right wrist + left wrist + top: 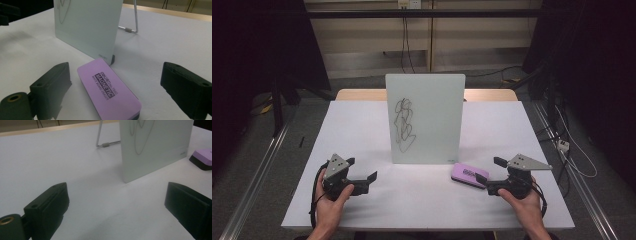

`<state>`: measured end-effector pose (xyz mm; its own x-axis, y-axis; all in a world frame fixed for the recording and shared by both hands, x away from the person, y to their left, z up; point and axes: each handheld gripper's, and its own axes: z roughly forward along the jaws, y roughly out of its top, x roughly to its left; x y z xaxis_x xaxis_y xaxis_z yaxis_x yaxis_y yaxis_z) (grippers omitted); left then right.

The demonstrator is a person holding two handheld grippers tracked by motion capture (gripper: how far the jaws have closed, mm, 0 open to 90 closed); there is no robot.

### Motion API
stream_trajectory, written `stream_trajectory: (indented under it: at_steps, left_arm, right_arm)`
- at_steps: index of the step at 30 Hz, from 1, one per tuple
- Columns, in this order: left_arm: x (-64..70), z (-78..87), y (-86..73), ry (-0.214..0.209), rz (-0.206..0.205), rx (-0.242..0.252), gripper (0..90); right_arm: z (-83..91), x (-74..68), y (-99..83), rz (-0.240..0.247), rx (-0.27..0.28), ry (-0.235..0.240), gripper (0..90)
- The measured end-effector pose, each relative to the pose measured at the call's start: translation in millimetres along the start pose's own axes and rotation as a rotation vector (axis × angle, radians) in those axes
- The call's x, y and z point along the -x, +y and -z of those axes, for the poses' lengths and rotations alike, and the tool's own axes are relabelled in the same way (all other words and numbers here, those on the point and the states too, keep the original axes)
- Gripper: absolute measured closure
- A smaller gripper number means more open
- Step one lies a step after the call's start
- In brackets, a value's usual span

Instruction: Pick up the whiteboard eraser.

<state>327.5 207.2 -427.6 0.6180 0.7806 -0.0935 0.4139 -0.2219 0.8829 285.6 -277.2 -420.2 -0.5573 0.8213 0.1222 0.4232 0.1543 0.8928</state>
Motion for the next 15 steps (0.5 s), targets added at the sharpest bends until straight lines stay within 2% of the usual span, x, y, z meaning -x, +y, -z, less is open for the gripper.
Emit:
stream_trajectory:
  at_steps: [3,4,7,12,15]
  left_arm:
    - [2.6,0.8,-0.1,-0.003,-0.023,-0.008,5.7]
    - [2.9,1.6,0.3,-0.001,-0.042,-0.011,5.7]
    - [4.7,2.4,1.3,-0.002,-0.060,-0.003,5.7]
    - [4.6,2.1,1.0,-0.001,-0.065,-0.009,5.5]
    - [2.6,1.6,0.7,-0.006,-0.052,-0.009,5.5]
  right_arm:
    - [-1.5,-1.7,2.5,0.018,-0.016,-0.002,10.4]
    - [-2.0,-2.1,3.5,0.022,-0.025,0.006,11.6]
    - [-4.0,-3.1,7.3,0.043,-0.062,0.022,13.2]
    - [-5.9,-4.3,13.9,0.063,-0.111,0.057,10.8]
    - [-8.5,-6.5,20.5,0.096,-0.128,0.061,8.6]
